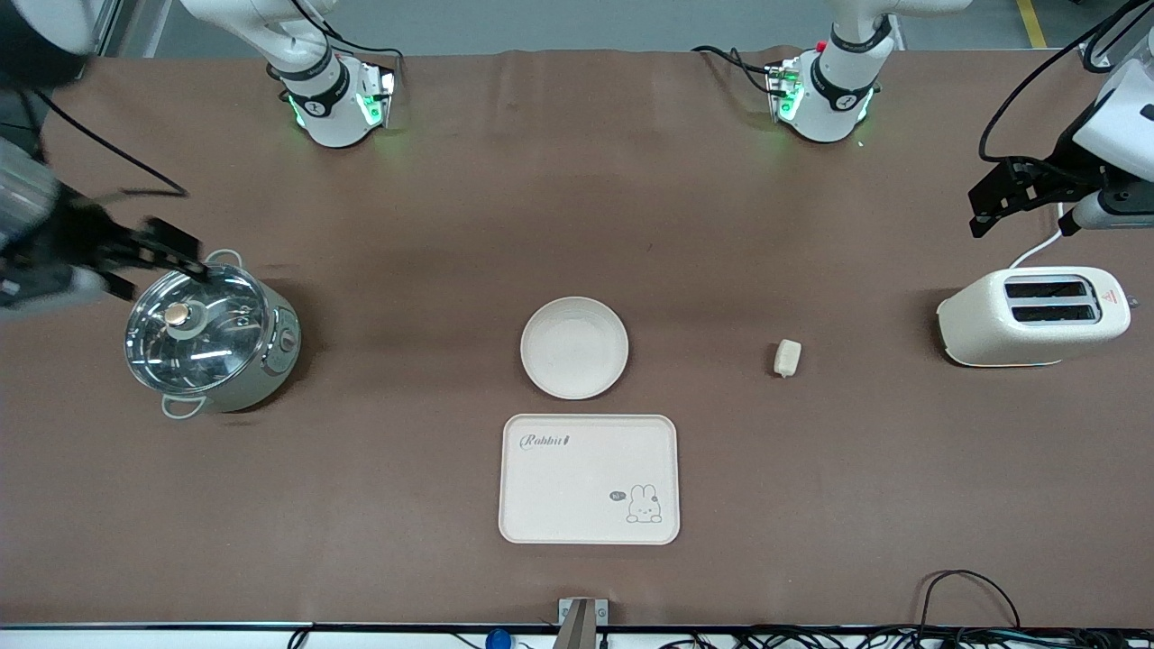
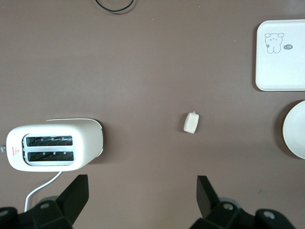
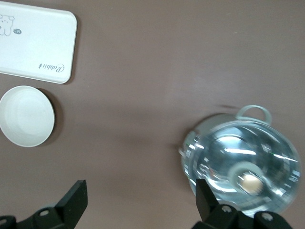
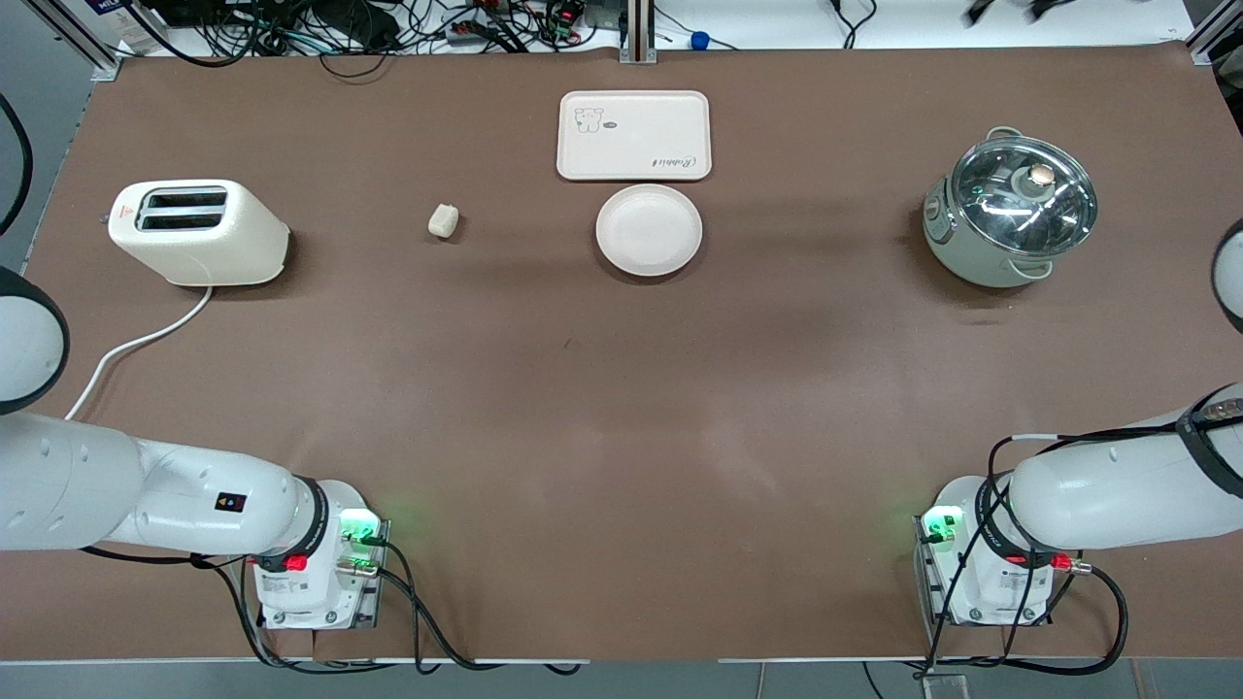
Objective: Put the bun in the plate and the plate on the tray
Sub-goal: 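Reach the right gripper to the rim of the white plate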
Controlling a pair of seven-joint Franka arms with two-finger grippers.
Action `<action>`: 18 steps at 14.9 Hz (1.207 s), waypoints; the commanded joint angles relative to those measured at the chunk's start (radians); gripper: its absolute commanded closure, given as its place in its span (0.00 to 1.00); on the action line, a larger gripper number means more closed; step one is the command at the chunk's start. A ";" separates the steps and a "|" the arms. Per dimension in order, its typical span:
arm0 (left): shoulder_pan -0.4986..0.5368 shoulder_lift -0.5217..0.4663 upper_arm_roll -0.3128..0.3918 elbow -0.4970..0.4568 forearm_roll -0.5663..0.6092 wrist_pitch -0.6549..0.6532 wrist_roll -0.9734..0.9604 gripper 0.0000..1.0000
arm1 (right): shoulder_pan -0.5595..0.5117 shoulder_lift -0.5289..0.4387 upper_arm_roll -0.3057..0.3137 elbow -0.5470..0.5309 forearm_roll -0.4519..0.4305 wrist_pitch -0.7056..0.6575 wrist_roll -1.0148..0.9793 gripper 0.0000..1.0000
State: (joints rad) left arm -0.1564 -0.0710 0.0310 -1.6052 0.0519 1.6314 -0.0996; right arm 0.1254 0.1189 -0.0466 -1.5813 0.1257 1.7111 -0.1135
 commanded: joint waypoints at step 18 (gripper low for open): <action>0.005 0.037 0.009 0.061 -0.009 -0.024 0.034 0.00 | 0.345 0.347 -0.007 -0.252 0.319 0.691 0.276 0.00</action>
State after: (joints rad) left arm -0.1529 -0.0448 0.0387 -1.5723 0.0519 1.6264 -0.0772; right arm 0.4041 0.4823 -0.0449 -1.7634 0.4076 2.3168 0.1039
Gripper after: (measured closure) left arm 0.000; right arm 0.000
